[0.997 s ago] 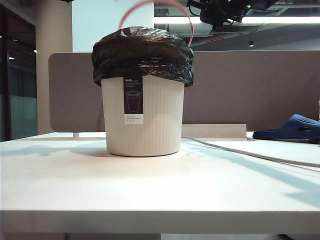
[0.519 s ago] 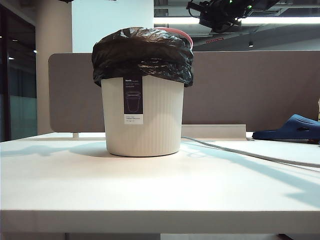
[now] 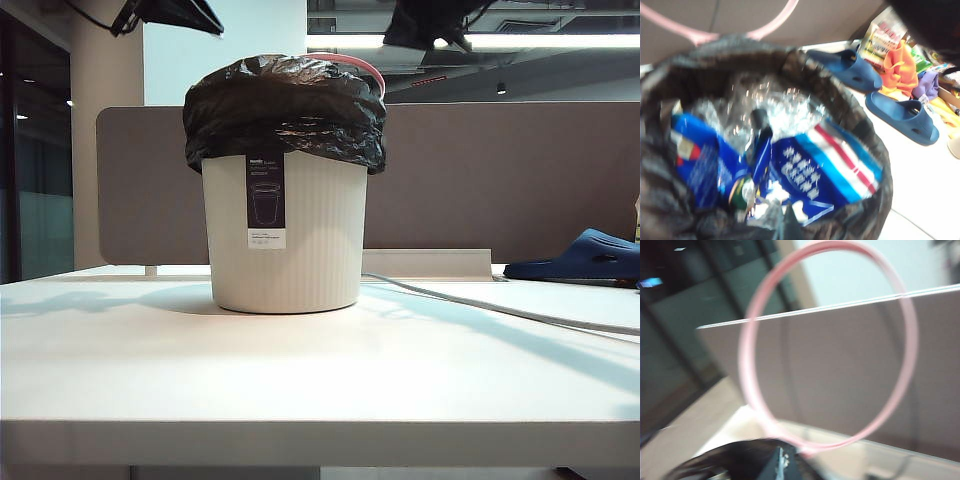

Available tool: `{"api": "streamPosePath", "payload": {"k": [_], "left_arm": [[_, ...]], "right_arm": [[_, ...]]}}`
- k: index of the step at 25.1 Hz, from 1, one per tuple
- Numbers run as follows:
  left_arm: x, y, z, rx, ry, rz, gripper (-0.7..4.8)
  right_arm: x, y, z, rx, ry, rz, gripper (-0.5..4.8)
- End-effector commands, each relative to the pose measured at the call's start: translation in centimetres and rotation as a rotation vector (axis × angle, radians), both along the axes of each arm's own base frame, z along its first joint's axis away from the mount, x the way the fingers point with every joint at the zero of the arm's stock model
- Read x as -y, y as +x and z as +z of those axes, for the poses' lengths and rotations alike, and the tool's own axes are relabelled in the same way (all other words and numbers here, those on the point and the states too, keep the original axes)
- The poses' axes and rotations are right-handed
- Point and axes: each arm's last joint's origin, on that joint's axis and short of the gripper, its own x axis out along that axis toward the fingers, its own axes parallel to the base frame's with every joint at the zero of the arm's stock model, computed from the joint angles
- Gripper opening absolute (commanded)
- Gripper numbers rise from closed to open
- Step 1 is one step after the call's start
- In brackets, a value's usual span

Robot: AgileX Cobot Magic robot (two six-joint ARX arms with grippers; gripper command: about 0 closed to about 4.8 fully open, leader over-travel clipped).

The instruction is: Open the ring lid of the trash can, pull out the black garbage bag inside, and place it on the table.

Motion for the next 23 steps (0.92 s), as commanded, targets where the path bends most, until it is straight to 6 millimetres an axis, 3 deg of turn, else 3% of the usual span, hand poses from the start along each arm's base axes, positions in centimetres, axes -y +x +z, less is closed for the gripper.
{"api": "streamPosePath", "payload": {"k": [1,12,23], "left_arm": [[-0.1,-0.7,0.1,-0.04,0.006,-0.004,-0.06],[-0.6,-4.5,3.7,0.04,-0.005,-0.003,-0.06],[-1.7,-12.7,9.1,0.209,-0.01,-0.015,-0.06]], "right_arm": [[0.3,-2.2,2.7,0.017,0.024,0.094,-0.01],[1.8,-8.0,7.8,0.031,-0.045,0.089,-0.01],[2.8,-12.4,10.3,-0.011,-0.076,0.096,-0.01]]}}
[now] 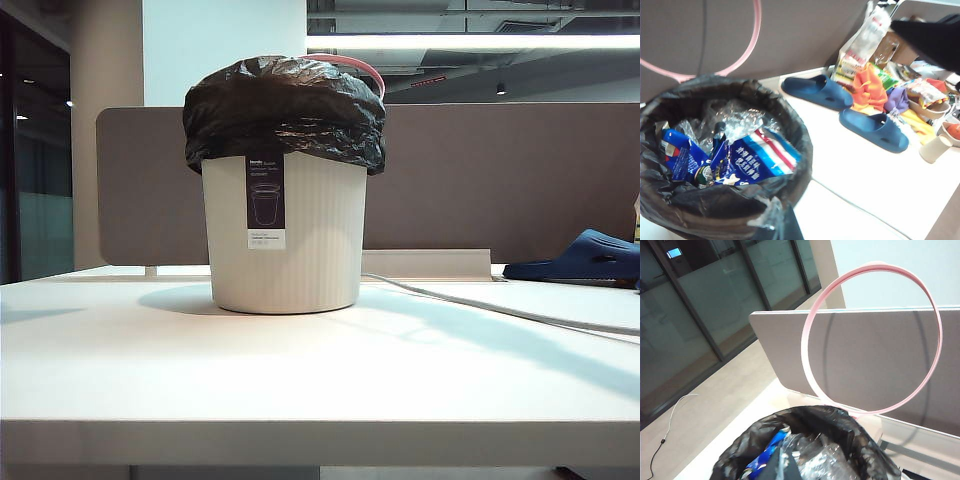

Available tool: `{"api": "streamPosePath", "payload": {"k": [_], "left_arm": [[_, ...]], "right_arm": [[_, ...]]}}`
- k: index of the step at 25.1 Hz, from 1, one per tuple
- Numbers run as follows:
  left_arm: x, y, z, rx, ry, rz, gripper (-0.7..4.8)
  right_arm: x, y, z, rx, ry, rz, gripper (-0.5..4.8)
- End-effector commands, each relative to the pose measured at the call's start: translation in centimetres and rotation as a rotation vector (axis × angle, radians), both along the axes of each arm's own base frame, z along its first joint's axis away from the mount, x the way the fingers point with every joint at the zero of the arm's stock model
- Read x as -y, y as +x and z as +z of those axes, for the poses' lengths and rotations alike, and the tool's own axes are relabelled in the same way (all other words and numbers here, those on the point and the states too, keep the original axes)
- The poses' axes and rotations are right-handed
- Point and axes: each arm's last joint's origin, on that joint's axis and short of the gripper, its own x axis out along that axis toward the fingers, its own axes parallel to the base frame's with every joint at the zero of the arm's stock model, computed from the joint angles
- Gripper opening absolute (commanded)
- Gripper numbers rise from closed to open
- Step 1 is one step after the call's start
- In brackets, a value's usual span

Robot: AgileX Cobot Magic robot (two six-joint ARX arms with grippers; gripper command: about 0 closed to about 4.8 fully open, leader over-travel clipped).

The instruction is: Open the ring lid of the trash can, pull out the black garbage bag inside, and place it on the table.

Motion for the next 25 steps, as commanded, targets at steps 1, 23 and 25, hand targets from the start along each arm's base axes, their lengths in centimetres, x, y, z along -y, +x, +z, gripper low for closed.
{"api": "streamPosePath", "payload": {"k": [1,23,25], "left_arm": [[-0.4,-3.1,1.6,0.067,0.011,-0.014,-0.06],[-3.1,-22.5,-1.2,0.3,-0.001,0.016,-0.06],[-3.3,-23.5,-2.7,0.326,0.0,0.047,-0.06]], "right_arm": [[0.4,-2.4,1.8,0.031,-0.001,0.006,-0.01],[-4.6,-18.2,4.3,0.143,-0.245,0.036,-0.01],[-5.5,-18.4,3.0,0.183,-0.215,0.059,-0.01]]}}
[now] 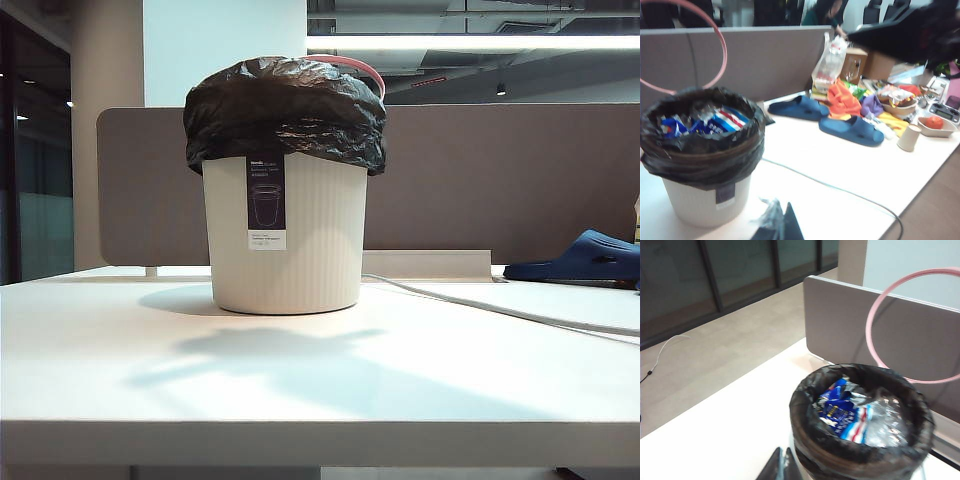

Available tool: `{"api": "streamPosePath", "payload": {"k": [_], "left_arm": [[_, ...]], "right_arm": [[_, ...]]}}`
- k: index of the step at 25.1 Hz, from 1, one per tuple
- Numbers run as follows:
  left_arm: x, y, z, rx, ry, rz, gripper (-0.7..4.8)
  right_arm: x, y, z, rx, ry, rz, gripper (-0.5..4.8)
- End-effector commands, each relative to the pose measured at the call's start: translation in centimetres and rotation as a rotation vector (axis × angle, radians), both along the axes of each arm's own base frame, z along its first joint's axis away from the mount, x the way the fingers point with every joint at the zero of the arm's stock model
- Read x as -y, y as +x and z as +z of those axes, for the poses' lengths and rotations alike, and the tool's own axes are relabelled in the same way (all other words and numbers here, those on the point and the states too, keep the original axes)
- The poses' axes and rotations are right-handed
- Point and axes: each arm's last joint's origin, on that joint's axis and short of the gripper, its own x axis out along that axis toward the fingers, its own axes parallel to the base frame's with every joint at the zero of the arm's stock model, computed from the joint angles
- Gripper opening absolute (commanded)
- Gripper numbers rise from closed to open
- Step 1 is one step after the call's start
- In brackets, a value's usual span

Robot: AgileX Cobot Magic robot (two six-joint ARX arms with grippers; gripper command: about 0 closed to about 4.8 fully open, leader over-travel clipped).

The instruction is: Open the ring lid of the trash can, pull out the black garbage bag inside, and place it on the table.

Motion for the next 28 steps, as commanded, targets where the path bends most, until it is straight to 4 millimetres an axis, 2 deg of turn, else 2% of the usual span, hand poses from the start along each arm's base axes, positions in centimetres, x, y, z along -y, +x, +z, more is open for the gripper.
{"api": "streamPosePath", "payload": {"k": [1,5,10,15,18,20,22,24,26,28], "left_arm": [[-0.3,-1.1,-1.8,0.058,-0.007,0.045,-0.07],[-0.2,-0.4,-4.7,0.053,-0.054,0.047,-0.07],[0.3,3.2,-8.1,0.009,-0.139,0.049,-0.06],[0.8,6.9,-12.3,-0.053,-0.219,0.077,-0.06],[1.1,9.3,-14.3,-0.089,-0.261,0.077,-0.05],[1.4,11.0,-15.3,-0.119,-0.268,0.08,-0.02],[1.6,12.9,-16.1,-0.16,-0.282,0.074,0.02],[1.9,14.5,-16.8,-0.193,-0.301,0.077,0.31],[2.1,16.1,-17.7,-0.23,-0.324,0.085,0.31],[2.3,17.8,-18.8,-0.278,-0.361,0.093,0.32]], "right_arm": [[-0.7,-0.2,-1.3,0.095,0.072,0.013,-0.01],[-1.2,0.7,-6.1,0.1,0.147,0.0,-0.01],[-1.2,2.6,-11.7,0.07,0.206,-0.018,-0.01],[0.3,5.7,-17.2,-0.056,0.352,-0.067,0.01],[1.2,7.7,-19.8,-0.149,0.462,-0.069,0.55],[1.1,9.3,-21.3,-0.22,0.53,-0.056,0.64],[0.5,10.6,-22.5,-0.258,0.591,-0.048,0.73],[0.0,11.7,-23.6,-0.3,0.658,-0.041,1.22],[-0.4,12.6,-24.9,-0.351,0.703,-0.05,1.33],[-0.8,13.3,-26.1,-0.396,0.737,-0.068,1.7]]}}
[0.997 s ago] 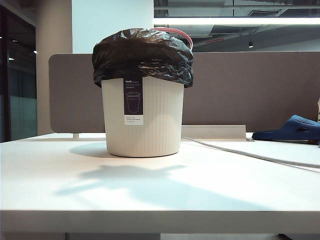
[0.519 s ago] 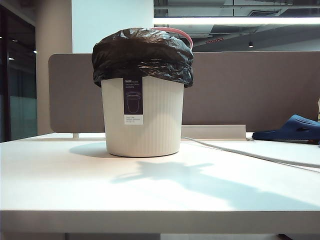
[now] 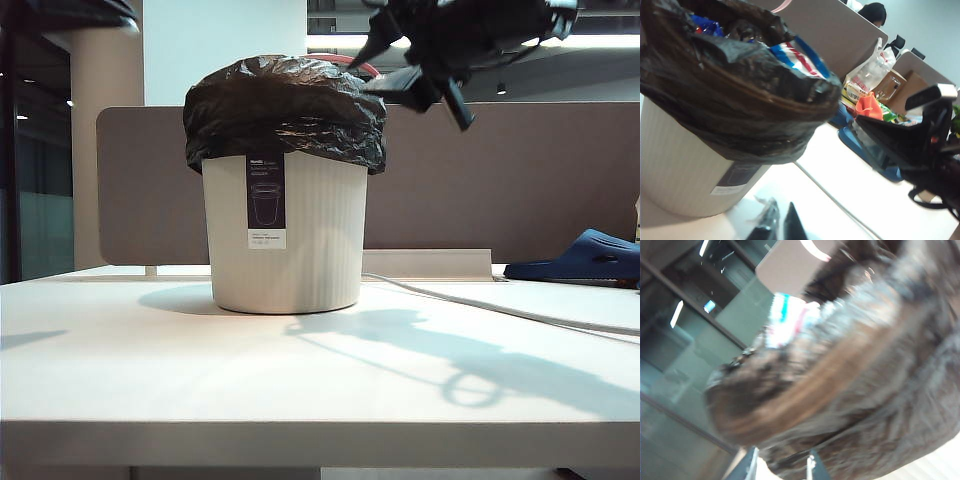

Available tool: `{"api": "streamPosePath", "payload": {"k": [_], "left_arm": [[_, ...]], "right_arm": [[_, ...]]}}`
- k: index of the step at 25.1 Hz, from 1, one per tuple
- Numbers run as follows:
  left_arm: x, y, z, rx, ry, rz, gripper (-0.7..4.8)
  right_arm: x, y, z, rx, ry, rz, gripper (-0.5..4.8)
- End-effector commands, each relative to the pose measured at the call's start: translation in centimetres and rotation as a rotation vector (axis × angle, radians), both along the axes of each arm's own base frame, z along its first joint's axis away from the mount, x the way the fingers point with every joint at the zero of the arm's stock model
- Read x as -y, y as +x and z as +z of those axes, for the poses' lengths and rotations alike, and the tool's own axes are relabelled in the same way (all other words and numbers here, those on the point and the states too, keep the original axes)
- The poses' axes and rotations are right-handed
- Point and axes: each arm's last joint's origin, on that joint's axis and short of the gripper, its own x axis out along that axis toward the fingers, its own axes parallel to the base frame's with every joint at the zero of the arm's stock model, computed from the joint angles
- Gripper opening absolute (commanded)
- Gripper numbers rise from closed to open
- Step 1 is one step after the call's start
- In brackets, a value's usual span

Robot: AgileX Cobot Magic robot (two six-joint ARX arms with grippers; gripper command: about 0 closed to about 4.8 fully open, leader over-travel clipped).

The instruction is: Open the ring lid of the trash can, pull out the black garbage bag inside, and place it on the table.

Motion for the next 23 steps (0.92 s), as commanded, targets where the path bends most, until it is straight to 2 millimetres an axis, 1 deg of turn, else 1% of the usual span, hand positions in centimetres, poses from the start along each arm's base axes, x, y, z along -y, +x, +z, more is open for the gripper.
{"api": "streamPosePath", "payload": {"k": [1,2,3,4,5,8,9,10,13,17,18,19,23], "left_arm": [[0.3,2.3,-1.1,-0.04,-0.076,0.004,0.32],[0.4,3.0,-1.5,-0.054,-0.094,0.004,0.32],[0.5,3.8,-2.2,-0.075,-0.121,0.006,0.51],[0.6,4.3,-2.6,-0.089,-0.141,0.007,0.89],[0.7,4.9,-2.9,-0.1,-0.16,0.007,1.05],[0.8,5.8,-3.8,-0.119,-0.18,0.009,1.05],[0.8,5.9,-4.0,-0.124,-0.179,0.01,1.08],[0.8,6.0,-4.2,-0.131,-0.178,0.01,1.23],[0.8,6.3,-4.5,-0.134,-0.177,0.021,1.23],[0.8,6.4,-4.6,-0.133,-0.174,0.029,1.22],[0.8,6.4,-4.7,-0.133,-0.173,0.03,1.23],[0.8,6.4,-4.6,-0.131,-0.172,0.03,1.22],[0.8,6.4,-4.6,-0.13,-0.172,0.029,1.22]], "right_arm": [[-0.5,1.0,-1.0,-0.046,0.094,-0.011,1.82],[-0.6,1.3,-1.6,-0.061,0.117,-0.01,1.82],[-0.8,1.7,-2.1,-0.074,0.154,-0.008,1.91],[-0.9,1.9,-2.5,-0.087,0.178,-0.006,2.11],[-1.1,2.2,-3.0,-0.111,0.211,-0.005,2.37],[-1.3,2.6,-4.0,-0.133,0.235,-0.008,2.41],[-1.3,2.7,-4.1,-0.134,0.236,-0.008,2.42],[-1.3,2.7,-4.1,-0.139,0.234,-0.012,2.43],[-1.3,2.7,-4.2,-0.14,0.234,-0.014,2.44],[-1.3,2.7,-4.3,-0.155,0.225,-0.014,3.01],[-1.3,2.7,-4.4,-0.159,0.223,-0.014,3.31],[-1.3,2.7,-4.4,-0.159,0.223,-0.014,3.39],[-1.5,2.7,-4.6,-0.161,0.222,-0.001,3.39]]}}
